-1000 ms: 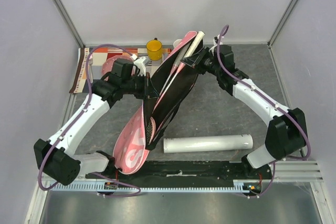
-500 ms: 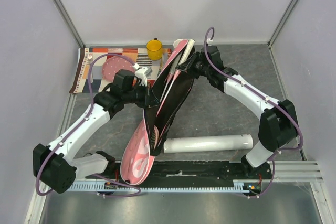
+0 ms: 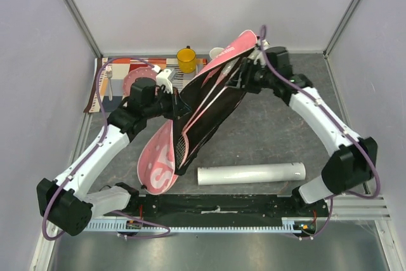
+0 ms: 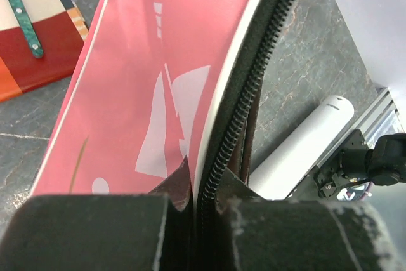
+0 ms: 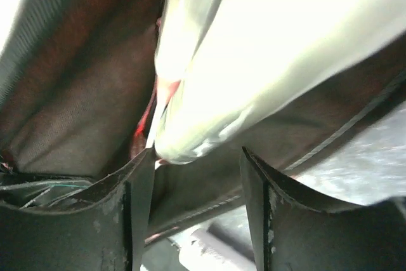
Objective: Pack up the badminton gear
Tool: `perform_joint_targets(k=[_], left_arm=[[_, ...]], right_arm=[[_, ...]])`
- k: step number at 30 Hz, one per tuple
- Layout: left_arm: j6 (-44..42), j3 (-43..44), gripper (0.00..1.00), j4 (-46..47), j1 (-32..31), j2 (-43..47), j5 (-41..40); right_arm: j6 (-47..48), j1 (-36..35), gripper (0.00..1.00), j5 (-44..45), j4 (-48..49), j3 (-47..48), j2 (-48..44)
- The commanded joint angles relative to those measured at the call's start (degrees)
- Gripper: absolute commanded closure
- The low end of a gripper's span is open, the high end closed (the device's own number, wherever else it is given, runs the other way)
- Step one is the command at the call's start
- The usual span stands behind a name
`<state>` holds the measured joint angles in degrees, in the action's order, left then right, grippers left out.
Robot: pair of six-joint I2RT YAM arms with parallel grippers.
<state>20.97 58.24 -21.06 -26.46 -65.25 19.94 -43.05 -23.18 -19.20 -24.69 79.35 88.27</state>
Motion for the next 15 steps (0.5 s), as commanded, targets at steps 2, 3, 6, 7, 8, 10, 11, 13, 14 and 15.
perform_joint_targets(k=[2, 3, 6, 7, 8, 10, 11, 13, 14, 15], left_arm=[[-1.90, 6.97, 0.98, 5.07, 1.23, 0.75, 1.06], [-1.99, 7.67, 0.98, 4.28, 1.32, 0.48, 1.15], [-2.16, 8.64, 0.98, 3.13, 1.58, -0.57, 1.76], [-2.08, 8.91, 0.98, 2.96, 1.58, -0.49, 2.03], [-2.08, 8.91, 0.98, 2.95, 1.67, -0.66, 2.38], [-2.60, 9.26, 0.98, 2.52, 1.76, -0.75, 3.25], [-2.86, 9.35, 0.98, 2.34, 1.93, -0.84, 4.13], [-3.65, 10.49, 0.98, 0.94, 1.94, -1.36, 4.93], [-3.83, 10.84, 0.98, 0.58, 2.02, -1.37, 5.45], [-3.92, 11.28, 0.98, 0.41, 2.11, -1.63, 5.72]], right_arm=[[13.50, 8.58, 0.38, -5.83, -5.28, 5.71, -7.50], [16.04, 8.85, 0.38, -6.20, -5.89, 6.16, -7.67], [18.34, 9.73, 0.37, -7.26, -6.16, 6.69, -9.95], [19.13, 9.82, 0.36, -5.86, -6.16, 6.35, -10.92], [19.58, 10.08, 0.36, -0.71, -6.77, 5.47, -12.58], [21.33, 11.31, 0.34, 5.54, -7.91, 4.15, -13.82], [21.69, 11.84, 0.34, 7.75, -7.57, 2.23, -14.78], [22.56, 12.90, 0.34, 4.11, -4.86, 0.03, -14.79], [22.66, 12.90, 0.35, 2.17, -0.93, -1.81, -14.36], [22.40, 12.90, 0.37, -0.98, 0.68, -2.27, -14.01]])
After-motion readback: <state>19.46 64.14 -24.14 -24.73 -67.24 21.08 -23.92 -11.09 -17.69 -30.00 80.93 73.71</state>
